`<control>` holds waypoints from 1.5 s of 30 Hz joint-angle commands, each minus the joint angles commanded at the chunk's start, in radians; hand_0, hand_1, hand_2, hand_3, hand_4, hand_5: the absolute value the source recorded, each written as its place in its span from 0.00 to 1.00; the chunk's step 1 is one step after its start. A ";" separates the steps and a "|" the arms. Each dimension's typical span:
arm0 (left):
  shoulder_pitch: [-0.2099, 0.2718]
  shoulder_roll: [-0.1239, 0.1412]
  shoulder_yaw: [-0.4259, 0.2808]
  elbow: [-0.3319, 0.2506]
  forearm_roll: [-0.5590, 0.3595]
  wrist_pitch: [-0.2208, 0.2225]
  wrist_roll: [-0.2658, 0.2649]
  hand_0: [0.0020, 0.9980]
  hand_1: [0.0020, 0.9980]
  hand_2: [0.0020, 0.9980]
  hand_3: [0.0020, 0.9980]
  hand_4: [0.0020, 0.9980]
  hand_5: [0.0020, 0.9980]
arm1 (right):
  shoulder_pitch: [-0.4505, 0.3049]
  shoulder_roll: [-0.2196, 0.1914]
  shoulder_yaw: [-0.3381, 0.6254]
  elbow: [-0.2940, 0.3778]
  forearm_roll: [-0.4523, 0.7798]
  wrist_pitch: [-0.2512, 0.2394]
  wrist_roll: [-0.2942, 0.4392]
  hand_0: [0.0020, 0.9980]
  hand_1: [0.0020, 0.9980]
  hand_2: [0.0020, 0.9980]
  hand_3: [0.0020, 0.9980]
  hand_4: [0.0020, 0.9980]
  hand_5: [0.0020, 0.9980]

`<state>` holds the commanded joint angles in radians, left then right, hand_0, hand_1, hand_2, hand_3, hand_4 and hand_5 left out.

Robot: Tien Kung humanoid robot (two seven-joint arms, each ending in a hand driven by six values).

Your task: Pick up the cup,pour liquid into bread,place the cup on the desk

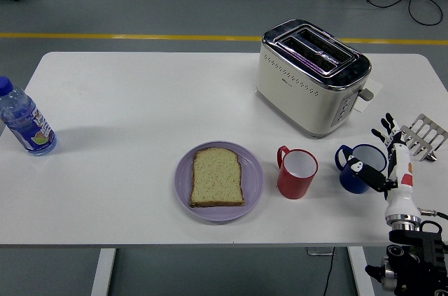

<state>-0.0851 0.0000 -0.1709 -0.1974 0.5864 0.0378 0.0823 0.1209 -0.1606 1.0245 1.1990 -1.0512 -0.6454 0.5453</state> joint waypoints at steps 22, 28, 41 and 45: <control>-0.010 0.000 -0.010 0.000 0.005 0.000 0.000 0.64 0.65 0.66 0.55 0.32 0.85 | -0.021 0.006 0.271 0.252 0.546 0.337 0.021 0.76 0.68 0.72 0.66 0.67 0.14; -0.011 0.000 -0.009 0.000 0.006 0.000 0.000 0.64 0.65 0.66 0.55 0.32 0.85 | -0.033 0.015 0.372 0.249 0.799 0.508 -0.058 0.76 0.68 0.71 0.65 0.64 0.23; -0.013 0.000 -0.011 0.000 0.007 0.001 -0.001 0.64 0.65 0.66 0.55 0.32 0.84 | -0.037 0.028 0.486 0.217 0.894 0.645 -0.266 0.76 0.68 0.71 0.66 0.64 0.30; -0.014 0.000 -0.012 0.000 0.008 0.001 -0.001 0.64 0.65 0.66 0.55 0.32 0.84 | -0.036 0.030 0.505 0.198 0.893 0.655 -0.340 0.74 0.64 0.67 0.65 0.64 0.31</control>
<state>-0.0986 0.0000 -0.1832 -0.1977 0.5942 0.0389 0.0816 0.0848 -0.1307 1.5298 1.3970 -0.1587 0.0099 0.2053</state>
